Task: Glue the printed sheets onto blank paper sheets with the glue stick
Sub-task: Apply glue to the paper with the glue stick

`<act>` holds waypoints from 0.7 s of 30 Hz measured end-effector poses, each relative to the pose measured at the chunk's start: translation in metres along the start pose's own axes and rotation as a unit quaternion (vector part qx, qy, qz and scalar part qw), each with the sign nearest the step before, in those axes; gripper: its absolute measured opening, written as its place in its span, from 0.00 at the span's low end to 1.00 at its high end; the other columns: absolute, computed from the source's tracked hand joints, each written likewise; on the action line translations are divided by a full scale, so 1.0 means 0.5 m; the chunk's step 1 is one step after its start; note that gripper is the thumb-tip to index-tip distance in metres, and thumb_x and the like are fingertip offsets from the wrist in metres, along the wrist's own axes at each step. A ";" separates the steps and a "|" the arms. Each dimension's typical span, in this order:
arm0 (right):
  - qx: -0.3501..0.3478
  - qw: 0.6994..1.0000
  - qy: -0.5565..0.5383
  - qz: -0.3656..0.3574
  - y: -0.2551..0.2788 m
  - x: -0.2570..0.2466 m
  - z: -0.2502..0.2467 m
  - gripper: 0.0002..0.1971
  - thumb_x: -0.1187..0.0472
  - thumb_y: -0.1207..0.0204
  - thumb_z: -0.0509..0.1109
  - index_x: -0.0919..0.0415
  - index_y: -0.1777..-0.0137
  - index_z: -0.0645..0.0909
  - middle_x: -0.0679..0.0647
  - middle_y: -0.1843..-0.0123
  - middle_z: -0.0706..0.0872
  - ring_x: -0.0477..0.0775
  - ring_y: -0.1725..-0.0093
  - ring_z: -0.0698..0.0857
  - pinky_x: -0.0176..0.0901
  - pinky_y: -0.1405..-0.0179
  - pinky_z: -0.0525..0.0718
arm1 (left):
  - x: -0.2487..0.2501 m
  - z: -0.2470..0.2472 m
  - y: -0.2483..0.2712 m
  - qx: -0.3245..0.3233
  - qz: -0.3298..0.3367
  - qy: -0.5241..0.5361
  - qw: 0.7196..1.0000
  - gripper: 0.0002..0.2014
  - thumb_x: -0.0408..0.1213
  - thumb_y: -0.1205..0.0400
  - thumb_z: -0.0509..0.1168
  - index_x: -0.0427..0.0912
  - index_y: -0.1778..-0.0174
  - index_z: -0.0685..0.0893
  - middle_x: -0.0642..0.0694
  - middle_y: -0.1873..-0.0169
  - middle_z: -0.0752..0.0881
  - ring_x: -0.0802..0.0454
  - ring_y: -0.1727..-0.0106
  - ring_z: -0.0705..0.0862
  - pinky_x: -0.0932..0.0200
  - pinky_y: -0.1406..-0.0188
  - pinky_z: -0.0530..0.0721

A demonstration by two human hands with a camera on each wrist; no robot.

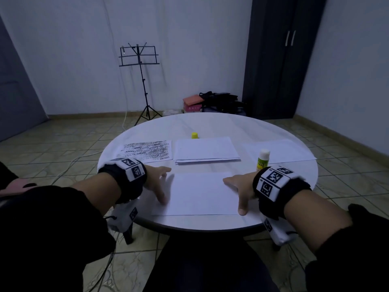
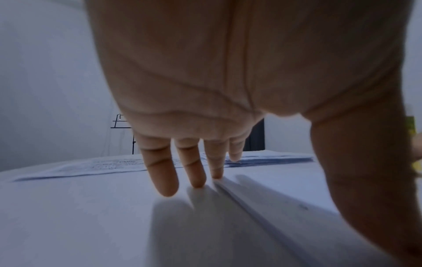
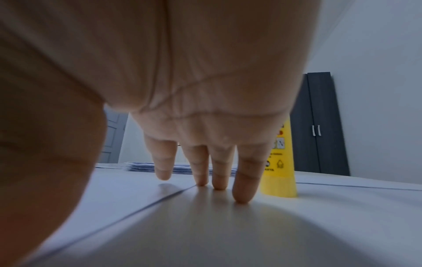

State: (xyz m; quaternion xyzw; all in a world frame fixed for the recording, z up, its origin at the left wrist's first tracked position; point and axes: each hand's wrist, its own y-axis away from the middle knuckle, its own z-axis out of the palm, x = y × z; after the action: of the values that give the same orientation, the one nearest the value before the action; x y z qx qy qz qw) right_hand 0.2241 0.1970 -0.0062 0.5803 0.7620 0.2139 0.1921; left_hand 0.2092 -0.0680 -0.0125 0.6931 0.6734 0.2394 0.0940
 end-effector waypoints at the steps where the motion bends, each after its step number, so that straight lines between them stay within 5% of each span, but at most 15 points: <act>1: 0.003 1.000 0.003 -0.003 0.004 -0.003 0.001 0.43 0.57 0.36 0.82 0.59 0.25 0.62 0.56 0.23 0.70 0.60 0.26 0.70 0.59 0.28 0.70 | 0.006 0.001 0.002 0.004 -0.002 -0.019 1.000 0.56 0.45 0.31 0.80 0.48 0.16 0.47 0.52 0.19 0.61 0.51 0.21 0.66 0.59 0.26 0.66; 9: 0.012 1.000 -0.009 0.002 0.022 -0.007 0.009 0.46 0.60 0.28 0.76 0.59 0.16 0.51 0.53 0.16 0.55 0.58 0.18 0.57 0.54 0.21 0.61 | 0.013 -0.001 -0.001 0.002 -0.033 -0.044 0.998 0.64 0.46 0.37 0.83 0.51 0.16 0.41 0.46 0.19 0.63 0.44 0.21 0.66 0.48 0.25 0.70; 17: 0.027 0.999 0.022 0.016 0.047 -0.038 0.024 0.36 0.63 0.23 0.70 0.58 0.19 0.57 0.53 0.18 0.61 0.59 0.23 0.67 0.53 0.27 0.71 | 0.016 0.003 0.020 0.041 0.016 -0.037 0.998 0.62 0.45 0.34 0.81 0.53 0.17 0.40 0.45 0.21 0.66 0.45 0.24 0.70 0.54 0.27 0.69; 19: 0.031 0.999 0.018 0.016 0.054 -0.036 0.025 0.34 0.63 0.23 0.70 0.60 0.20 0.59 0.54 0.19 0.63 0.60 0.24 0.69 0.52 0.28 0.71 | 0.016 0.004 0.029 0.064 0.035 0.032 0.997 0.58 0.36 0.32 0.80 0.55 0.17 0.44 0.41 0.27 0.73 0.42 0.33 0.79 0.52 0.35 0.77; 21: 0.033 0.999 -0.010 0.023 0.057 -0.031 0.026 0.34 0.64 0.25 0.71 0.60 0.20 0.60 0.55 0.21 0.66 0.60 0.26 0.71 0.51 0.29 0.73 | 0.010 0.010 0.038 0.083 0.032 0.189 0.978 0.47 0.22 0.30 0.75 0.55 0.20 0.60 0.39 0.46 0.78 0.41 0.53 0.84 0.52 0.56 0.87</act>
State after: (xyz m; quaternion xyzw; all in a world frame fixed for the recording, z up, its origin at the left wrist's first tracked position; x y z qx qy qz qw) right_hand 0.2580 0.1900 -0.0007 0.6058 0.7530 0.1878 0.1753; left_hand 0.2284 -0.0635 -0.0068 0.6616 0.6744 0.3119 -0.1007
